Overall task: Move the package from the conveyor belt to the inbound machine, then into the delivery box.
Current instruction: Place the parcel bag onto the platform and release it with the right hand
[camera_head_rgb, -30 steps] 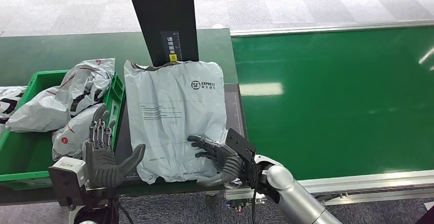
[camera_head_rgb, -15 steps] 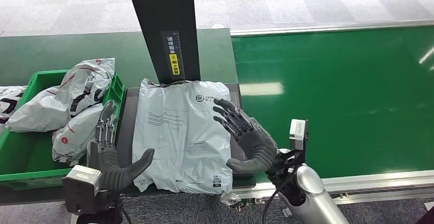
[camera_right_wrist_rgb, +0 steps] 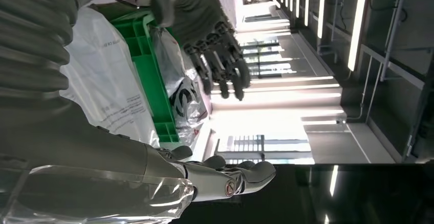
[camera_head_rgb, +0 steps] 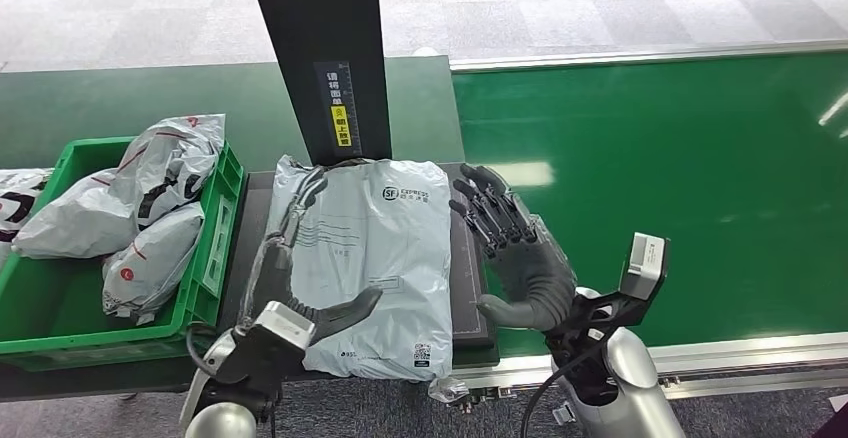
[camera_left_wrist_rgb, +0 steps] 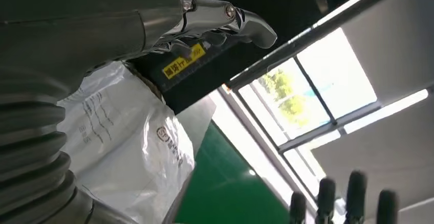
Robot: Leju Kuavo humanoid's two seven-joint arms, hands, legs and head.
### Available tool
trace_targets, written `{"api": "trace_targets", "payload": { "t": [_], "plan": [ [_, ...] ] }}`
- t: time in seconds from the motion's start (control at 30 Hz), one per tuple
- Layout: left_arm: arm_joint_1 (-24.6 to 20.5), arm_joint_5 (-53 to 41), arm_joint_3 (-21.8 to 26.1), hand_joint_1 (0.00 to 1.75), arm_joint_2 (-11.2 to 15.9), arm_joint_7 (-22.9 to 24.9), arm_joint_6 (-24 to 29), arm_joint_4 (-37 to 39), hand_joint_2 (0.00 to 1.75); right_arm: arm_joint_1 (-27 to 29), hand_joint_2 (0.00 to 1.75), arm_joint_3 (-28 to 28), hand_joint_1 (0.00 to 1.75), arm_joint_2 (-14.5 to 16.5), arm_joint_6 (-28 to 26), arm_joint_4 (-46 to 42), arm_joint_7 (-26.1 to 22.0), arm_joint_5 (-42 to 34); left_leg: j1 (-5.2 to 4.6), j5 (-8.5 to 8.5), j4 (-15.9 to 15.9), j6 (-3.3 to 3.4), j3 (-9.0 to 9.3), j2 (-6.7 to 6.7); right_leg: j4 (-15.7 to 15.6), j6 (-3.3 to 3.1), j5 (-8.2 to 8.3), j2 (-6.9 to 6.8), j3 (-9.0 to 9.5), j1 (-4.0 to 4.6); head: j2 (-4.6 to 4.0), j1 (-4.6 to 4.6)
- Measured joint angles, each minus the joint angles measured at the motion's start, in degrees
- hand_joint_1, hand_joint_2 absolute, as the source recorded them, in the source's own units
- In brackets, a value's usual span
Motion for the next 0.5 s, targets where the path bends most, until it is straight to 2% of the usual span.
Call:
{"api": "trace_targets", "payload": {
  "t": [0.23, 0.4, 0.5],
  "plan": [
    [-10.1, -6.4, -5.4, 0.0, 0.7, 3.7, -4.8, 13.7, 1.75, -0.8, 1.75, -1.5, 0.0, 0.7, 0.6, 0.0, 0.3, -0.8, 0.0, 0.02, 0.0, 0.01, 0.01, 0.0, 0.0, -0.01, 0.03, 0.0, 0.0, 0.0, 0.0, -0.01],
    [-18.0, -7.8, -7.9, 0.0, 1.4, 3.6, -6.1, 24.9, 1.75, -0.5, 1.75, -2.0, 0.0, 1.1, 1.0, -0.1, 0.6, -0.8, 0.0, 0.05, 0.0, -0.01, 0.02, 0.01, 0.0, -0.03, 0.05, 0.01, 0.0, 0.02, 0.0, -0.01],
    [-21.0, -7.8, -9.0, 0.0, 2.1, 3.3, -6.4, 29.6, 1.75, 0.0, 1.75, -2.5, 0.0, 1.2, 1.0, -0.4, 0.6, -0.8, 0.0, 0.06, 0.0, 0.0, 0.01, 0.04, 0.0, -0.03, 0.05, 0.05, -0.01, 0.01, 0.0, -0.01]
  ]
}}
